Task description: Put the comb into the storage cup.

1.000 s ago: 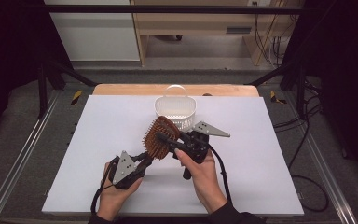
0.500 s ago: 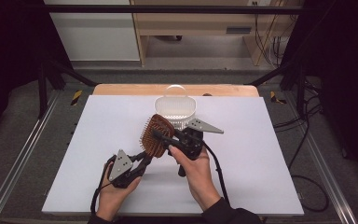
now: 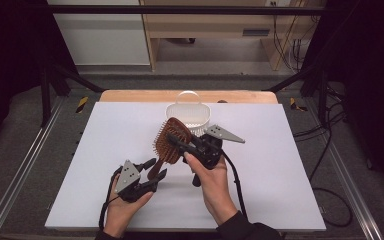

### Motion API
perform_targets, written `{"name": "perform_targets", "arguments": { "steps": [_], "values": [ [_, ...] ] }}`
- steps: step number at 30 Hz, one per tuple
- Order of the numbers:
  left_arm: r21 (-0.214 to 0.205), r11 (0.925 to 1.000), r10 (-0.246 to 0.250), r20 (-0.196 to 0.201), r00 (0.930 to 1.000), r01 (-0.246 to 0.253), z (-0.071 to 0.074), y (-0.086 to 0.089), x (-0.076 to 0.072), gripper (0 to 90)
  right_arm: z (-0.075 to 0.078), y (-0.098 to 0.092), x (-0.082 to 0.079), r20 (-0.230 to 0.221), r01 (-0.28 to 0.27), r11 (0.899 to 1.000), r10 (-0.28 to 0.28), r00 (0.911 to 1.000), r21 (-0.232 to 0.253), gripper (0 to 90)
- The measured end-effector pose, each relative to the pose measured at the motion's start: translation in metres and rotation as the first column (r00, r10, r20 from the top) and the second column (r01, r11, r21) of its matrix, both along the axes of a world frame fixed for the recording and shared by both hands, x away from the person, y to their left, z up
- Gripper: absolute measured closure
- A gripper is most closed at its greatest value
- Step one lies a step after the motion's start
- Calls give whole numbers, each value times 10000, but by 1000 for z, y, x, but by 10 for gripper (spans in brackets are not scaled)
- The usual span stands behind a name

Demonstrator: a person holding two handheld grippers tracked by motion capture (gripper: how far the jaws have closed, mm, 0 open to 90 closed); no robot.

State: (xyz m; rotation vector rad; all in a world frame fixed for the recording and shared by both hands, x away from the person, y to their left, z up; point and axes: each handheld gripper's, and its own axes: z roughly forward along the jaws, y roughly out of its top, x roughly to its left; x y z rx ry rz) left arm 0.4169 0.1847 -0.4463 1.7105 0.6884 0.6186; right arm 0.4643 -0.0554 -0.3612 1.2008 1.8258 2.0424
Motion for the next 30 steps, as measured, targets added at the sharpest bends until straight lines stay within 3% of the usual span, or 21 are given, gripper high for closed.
{"name": "perform_targets", "arguments": {
  "steps": [4,6,11,12,13,14,17,18,19,24,30],
  "values": [
    [-12,9992,401,439,9982,-401,3,1,-5,277,5,-7,4,137,282,9996,-283,9995,77,516],
    [-401,9957,855,569,9947,-833,5,6,-6,214,7,-13,7,150,555,9984,-556,9983,86,515],
    [-709,9853,1583,398,9866,-1553,6,20,-4,93,9,-22,13,184,935,9956,-937,9954,111,516],
    [-709,9853,1583,398,9866,-1553,6,20,-4,83,9,-22,13,184,935,9956,-937,9954,111,516],
    [-843,9798,1845,329,9823,-1812,4,27,-5,76,11,-25,15,159,1079,9941,-1081,9940,141,515],
    [-843,9798,1845,329,9823,-1812,4,27,-5,75,12,-26,16,170,1086,9940,-1088,9939,150,515],
    [-1037,9692,2267,224,9737,-2233,0,43,-8,63,18,-28,19,226,1061,9943,-1064,9941,118,515],
    [-1037,9692,2267,224,9737,-2233,0,43,-8,58,18,-28,19,226,1061,9943,-1064,9941,118,515],
    [-1053,9637,2488,194,9684,-2455,-2,50,-10,55,23,-28,21,303,1087,9940,-1090,9936,112,515],
    [-1274,9472,2967,7,9550,-2942,-9,67,-17,45,34,-26,26,388,1164,9929,-1172,9923,223,514],
    [-1247,9388,3231,-51,9464,-3212,-13,79,-22,41,46,-24,38,462,1406,9889,-1428,9887,470,513]
  ]
}}
